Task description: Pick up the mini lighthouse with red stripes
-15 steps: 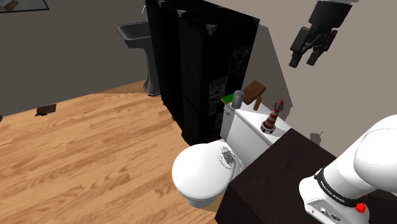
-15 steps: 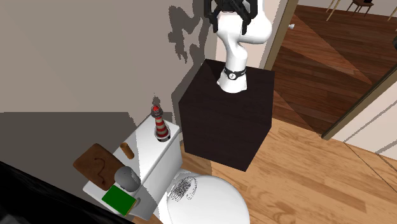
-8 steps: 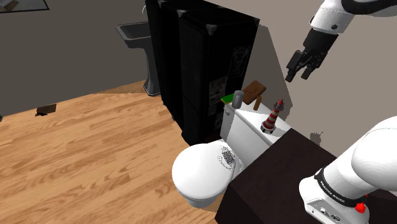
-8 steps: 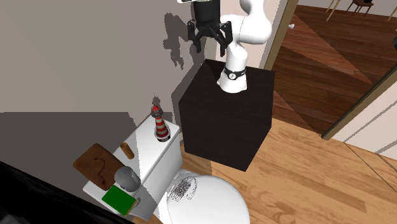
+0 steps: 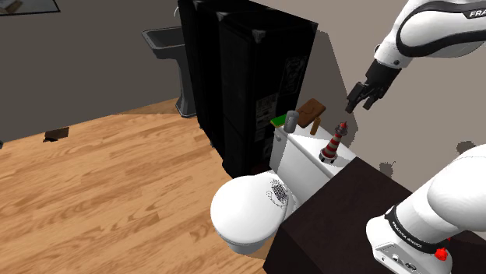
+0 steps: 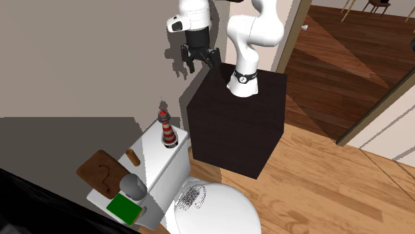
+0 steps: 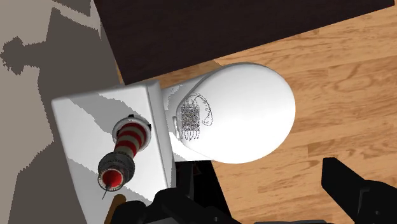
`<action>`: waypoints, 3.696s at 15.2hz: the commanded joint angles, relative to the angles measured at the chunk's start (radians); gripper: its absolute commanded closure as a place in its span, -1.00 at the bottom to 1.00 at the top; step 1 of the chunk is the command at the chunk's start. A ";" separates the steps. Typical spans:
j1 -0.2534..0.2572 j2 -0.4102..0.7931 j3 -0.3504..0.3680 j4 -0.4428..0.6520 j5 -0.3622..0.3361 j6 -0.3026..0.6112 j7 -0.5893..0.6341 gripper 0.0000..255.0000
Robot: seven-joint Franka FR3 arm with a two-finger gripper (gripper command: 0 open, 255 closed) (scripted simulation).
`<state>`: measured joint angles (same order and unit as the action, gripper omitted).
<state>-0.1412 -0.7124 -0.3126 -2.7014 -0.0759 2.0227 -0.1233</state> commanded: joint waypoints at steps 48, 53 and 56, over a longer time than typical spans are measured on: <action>0.158 0.837 -0.412 0.138 0.694 0.655 -0.846 1.00; 0.182 0.736 -0.463 0.124 0.506 0.624 -0.702 1.00; 0.179 0.713 -0.466 0.122 0.464 0.615 -0.669 1.00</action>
